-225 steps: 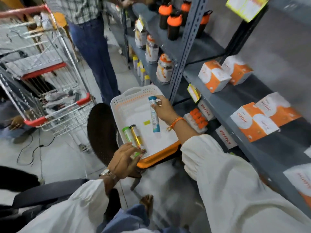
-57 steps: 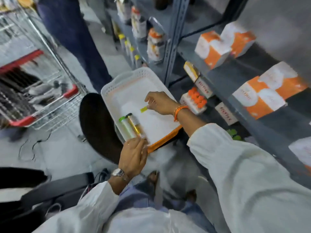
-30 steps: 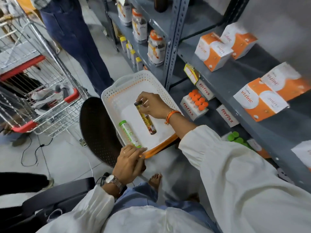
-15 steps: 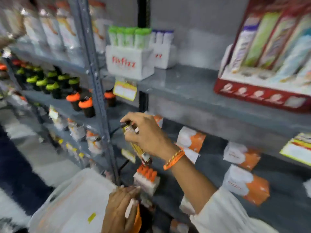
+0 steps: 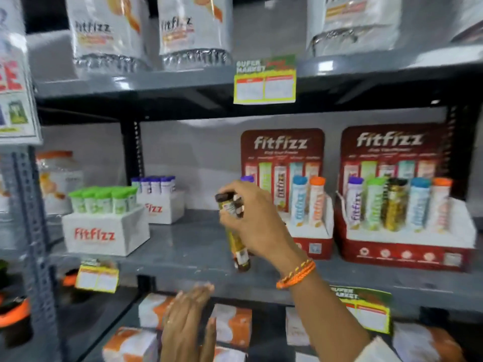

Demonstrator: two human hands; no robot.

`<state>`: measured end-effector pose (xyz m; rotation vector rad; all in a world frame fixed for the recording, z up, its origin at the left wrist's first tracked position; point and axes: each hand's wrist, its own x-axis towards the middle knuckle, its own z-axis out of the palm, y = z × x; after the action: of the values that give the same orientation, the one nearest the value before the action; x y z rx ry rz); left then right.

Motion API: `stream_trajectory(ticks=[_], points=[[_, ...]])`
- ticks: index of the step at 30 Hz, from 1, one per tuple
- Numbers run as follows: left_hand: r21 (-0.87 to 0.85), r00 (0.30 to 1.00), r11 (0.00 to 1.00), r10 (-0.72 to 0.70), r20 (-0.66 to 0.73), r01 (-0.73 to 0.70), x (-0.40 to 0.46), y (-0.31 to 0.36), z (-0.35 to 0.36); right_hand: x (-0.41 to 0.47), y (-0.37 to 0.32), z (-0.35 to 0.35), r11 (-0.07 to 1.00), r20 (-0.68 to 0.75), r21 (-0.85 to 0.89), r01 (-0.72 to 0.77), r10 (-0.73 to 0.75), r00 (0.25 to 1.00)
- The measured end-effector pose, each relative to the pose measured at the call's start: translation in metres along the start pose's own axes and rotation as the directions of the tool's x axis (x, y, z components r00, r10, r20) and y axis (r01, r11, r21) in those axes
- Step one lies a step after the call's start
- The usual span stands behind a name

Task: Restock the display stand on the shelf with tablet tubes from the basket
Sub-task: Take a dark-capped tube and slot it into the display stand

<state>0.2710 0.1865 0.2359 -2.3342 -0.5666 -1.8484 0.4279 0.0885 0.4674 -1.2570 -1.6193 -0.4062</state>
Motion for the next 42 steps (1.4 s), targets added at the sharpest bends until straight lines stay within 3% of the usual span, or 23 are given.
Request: stream_trajectory(ticks=[2, 7, 17, 25, 42], points=[[-0.035, 1.000, 0.999, -0.004, -0.029, 0.003, 0.038, 0.016, 0.011, 0.014, 0.015, -0.009, 0.999, -0.032, -0.050, -0.021, 0.020, 0.999], [0.015, 0.981, 0.998, -0.062, 0.185, 0.060, 0.039, -0.005, 0.035, 0.028, 0.051, -0.016, 0.980, -0.041, -0.158, -0.122, 0.117, 0.992], [0.177, 0.966, 0.984, -0.016, 0.259, -0.031, 0.041, -0.009, 0.040, 0.044, 0.077, -0.028, 0.932, -0.064, -0.310, -0.187, 0.176, 0.982], [0.182, 0.968, 0.983, -0.035, 0.248, -0.011, 0.040, -0.009, 0.042, 0.045, 0.084, -0.019, 0.922, 0.000, -0.350, -0.166, 0.178, 0.984], [0.180, 0.967, 0.983, -0.071, 0.246, 0.026, 0.042, -0.006, 0.041, 0.047, 0.076, -0.031, 0.870, -0.033, -0.423, -0.252, 0.263, 0.964]])
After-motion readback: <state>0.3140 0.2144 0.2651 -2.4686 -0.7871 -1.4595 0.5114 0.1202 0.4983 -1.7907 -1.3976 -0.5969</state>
